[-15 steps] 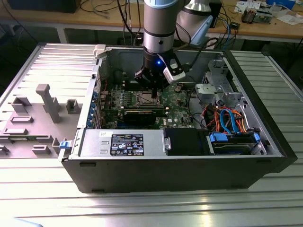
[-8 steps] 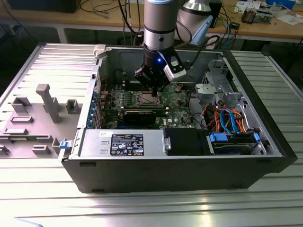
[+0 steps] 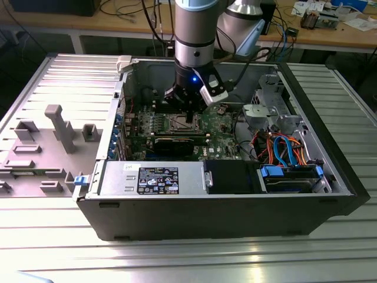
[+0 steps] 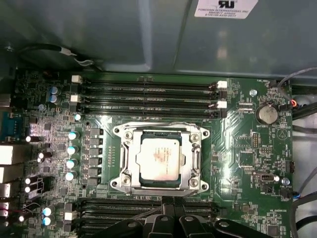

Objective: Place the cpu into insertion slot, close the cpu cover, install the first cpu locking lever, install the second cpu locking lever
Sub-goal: 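Install the second cpu locking lever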

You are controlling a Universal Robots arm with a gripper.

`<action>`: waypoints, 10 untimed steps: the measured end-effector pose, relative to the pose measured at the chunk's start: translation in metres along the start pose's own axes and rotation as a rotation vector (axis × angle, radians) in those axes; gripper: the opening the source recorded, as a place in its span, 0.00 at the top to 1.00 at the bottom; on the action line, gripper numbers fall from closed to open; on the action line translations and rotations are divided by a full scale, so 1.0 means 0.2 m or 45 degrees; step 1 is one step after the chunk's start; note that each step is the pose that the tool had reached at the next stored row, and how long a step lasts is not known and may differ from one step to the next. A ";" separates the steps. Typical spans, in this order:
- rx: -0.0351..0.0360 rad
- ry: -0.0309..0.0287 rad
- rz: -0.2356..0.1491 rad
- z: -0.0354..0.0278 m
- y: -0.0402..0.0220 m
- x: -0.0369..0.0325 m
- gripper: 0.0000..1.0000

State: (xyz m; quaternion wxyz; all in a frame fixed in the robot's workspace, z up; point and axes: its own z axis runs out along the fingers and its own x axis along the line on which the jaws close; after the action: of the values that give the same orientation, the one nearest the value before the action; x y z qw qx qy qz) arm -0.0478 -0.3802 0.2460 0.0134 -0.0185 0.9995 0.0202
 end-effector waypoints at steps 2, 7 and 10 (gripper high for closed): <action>0.0001 0.0000 0.000 0.001 -0.003 0.001 0.89; 0.0000 0.0001 0.000 0.001 -0.008 0.001 0.89; 0.0000 0.0001 0.000 0.001 -0.008 0.001 0.89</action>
State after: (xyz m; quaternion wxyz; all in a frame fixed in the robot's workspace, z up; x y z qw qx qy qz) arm -0.0478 -0.3818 0.2457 0.0134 -0.0185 0.9995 0.0202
